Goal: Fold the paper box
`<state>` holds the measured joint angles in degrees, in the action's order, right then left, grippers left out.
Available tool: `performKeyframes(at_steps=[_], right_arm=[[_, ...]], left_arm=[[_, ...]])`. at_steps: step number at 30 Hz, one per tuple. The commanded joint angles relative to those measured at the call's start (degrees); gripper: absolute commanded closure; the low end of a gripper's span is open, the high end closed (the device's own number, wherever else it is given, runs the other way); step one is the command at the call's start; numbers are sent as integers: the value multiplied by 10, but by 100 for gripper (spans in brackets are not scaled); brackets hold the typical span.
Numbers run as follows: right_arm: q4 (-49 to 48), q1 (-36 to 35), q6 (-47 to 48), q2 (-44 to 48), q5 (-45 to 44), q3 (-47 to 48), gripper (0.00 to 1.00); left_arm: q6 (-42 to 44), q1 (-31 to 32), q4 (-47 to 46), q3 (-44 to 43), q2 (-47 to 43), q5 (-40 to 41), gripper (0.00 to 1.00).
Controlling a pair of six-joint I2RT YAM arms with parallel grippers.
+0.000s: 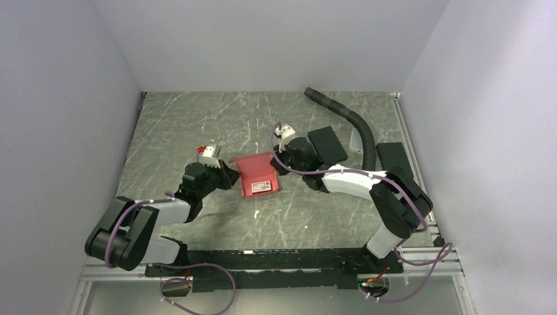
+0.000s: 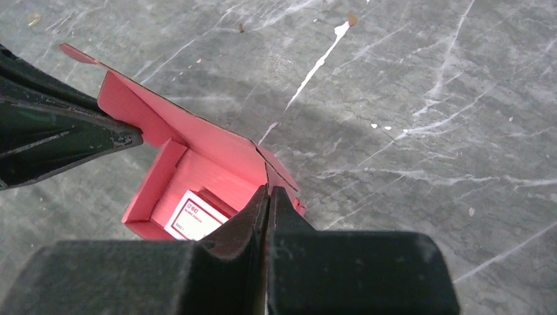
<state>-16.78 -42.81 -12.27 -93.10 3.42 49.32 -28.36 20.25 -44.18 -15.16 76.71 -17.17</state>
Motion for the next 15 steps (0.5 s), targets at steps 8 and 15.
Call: performKeyframes(at_steps=[8,15], right_arm=[[-56,-39,-88,11,-10,-1,100],[-60,-56,-94,6,-22,1,100]], left_arm=[[-28,36,-44,-23,-10,-21,89],[-31,47,-55,-22,-3,-11,89]])
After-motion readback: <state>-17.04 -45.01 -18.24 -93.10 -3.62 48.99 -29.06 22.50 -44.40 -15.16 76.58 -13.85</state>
